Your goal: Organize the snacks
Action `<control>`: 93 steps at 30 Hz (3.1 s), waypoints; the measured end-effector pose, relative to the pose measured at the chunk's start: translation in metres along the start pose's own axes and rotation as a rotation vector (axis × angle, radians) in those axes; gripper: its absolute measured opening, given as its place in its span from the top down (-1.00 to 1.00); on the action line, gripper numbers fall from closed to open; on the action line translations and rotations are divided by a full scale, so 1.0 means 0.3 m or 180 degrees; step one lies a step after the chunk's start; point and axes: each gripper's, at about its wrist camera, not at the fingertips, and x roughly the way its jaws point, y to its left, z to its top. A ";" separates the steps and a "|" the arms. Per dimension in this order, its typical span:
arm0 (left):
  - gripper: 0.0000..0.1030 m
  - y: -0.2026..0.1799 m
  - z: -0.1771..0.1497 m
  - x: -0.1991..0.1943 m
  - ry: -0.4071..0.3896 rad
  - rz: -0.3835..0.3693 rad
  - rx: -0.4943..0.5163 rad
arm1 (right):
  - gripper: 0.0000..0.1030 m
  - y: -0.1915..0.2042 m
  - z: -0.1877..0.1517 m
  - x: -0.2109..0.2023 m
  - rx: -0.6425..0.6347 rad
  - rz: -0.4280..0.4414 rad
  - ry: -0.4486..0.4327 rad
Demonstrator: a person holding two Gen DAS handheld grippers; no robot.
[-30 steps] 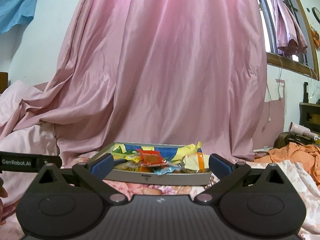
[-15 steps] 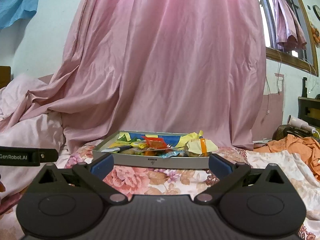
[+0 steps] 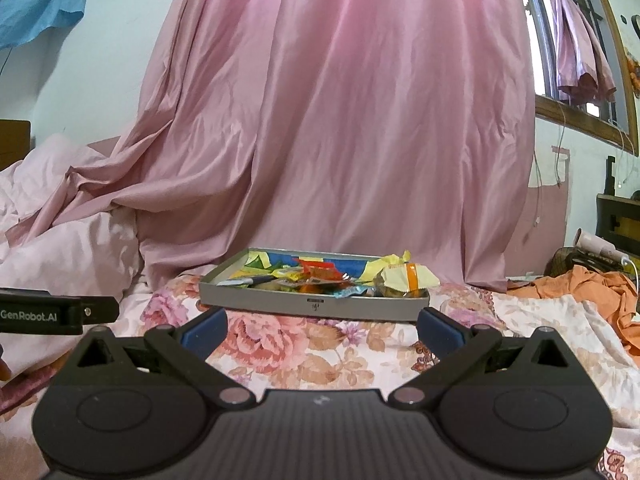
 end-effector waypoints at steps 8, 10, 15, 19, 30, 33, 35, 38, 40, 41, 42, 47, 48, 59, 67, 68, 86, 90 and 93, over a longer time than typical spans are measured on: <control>-0.99 0.012 -0.030 -0.009 0.0003 0.0044 0.0062 | -1.00 0.011 -0.028 -0.001 0.0004 0.0015 0.0042; -0.99 0.011 -0.036 -0.009 -0.0013 0.0056 0.0088 | -1.00 0.012 -0.036 0.000 0.0011 0.0004 0.0046; -0.99 0.013 -0.056 -0.002 -0.0019 0.0084 0.0163 | -1.00 0.011 -0.059 0.005 0.0032 0.0013 0.0057; -0.99 0.016 -0.070 0.008 -0.0003 0.0091 0.0190 | -1.00 0.013 -0.072 0.010 0.0050 0.0017 0.0060; -0.99 0.023 -0.118 0.024 -0.0078 0.0103 0.0261 | -1.00 0.011 -0.112 0.027 0.0105 0.0043 0.0082; -0.99 0.030 -0.137 0.020 -0.0171 0.0084 0.0227 | -1.00 0.009 -0.126 0.035 0.0126 0.0059 0.0106; -0.99 0.030 -0.145 0.027 -0.0162 0.0065 0.0234 | -1.00 0.009 -0.134 0.041 0.0137 0.0069 0.0111; -0.99 0.030 -0.161 0.040 -0.0120 0.0058 0.0270 | -1.00 0.006 -0.147 0.050 0.0174 0.0073 0.0114; -0.99 0.031 -0.171 0.049 -0.0098 0.0065 0.0289 | -1.00 0.003 -0.157 0.059 0.0189 0.0063 0.0132; -0.99 0.032 -0.175 0.053 -0.0085 0.0065 0.0290 | -1.00 0.002 -0.162 0.064 0.0194 0.0055 0.0140; -0.99 0.033 -0.180 0.058 -0.0071 0.0062 0.0288 | -1.00 0.001 -0.167 0.070 0.0202 0.0049 0.0154; -0.99 0.042 -0.195 0.079 -0.0043 0.0051 0.0256 | -1.00 -0.004 -0.192 0.097 0.0212 0.0035 0.0240; -0.99 0.044 -0.199 0.084 -0.0043 0.0047 0.0236 | -1.00 -0.003 -0.196 0.101 0.0209 0.0033 0.0252; -0.99 0.037 -0.218 0.097 -0.0029 -0.0027 0.0259 | -1.00 0.022 -0.232 0.116 0.0089 0.0048 0.0310; -0.99 0.032 -0.221 0.095 -0.0011 -0.0016 0.0293 | -1.00 0.023 -0.235 0.113 0.0093 0.0049 0.0324; -0.99 0.032 -0.221 0.095 -0.0015 -0.0019 0.0297 | -1.00 0.023 -0.235 0.113 0.0092 0.0049 0.0322; -0.99 0.033 -0.223 0.096 -0.0008 -0.0019 0.0306 | -1.00 0.022 -0.234 0.110 0.0084 0.0050 0.0317; -0.99 0.032 -0.222 0.096 -0.0008 -0.0018 0.0306 | -1.00 0.023 -0.234 0.111 0.0084 0.0049 0.0316; -0.99 0.032 -0.223 0.096 -0.0007 -0.0017 0.0305 | -1.00 0.023 -0.234 0.111 0.0085 0.0049 0.0317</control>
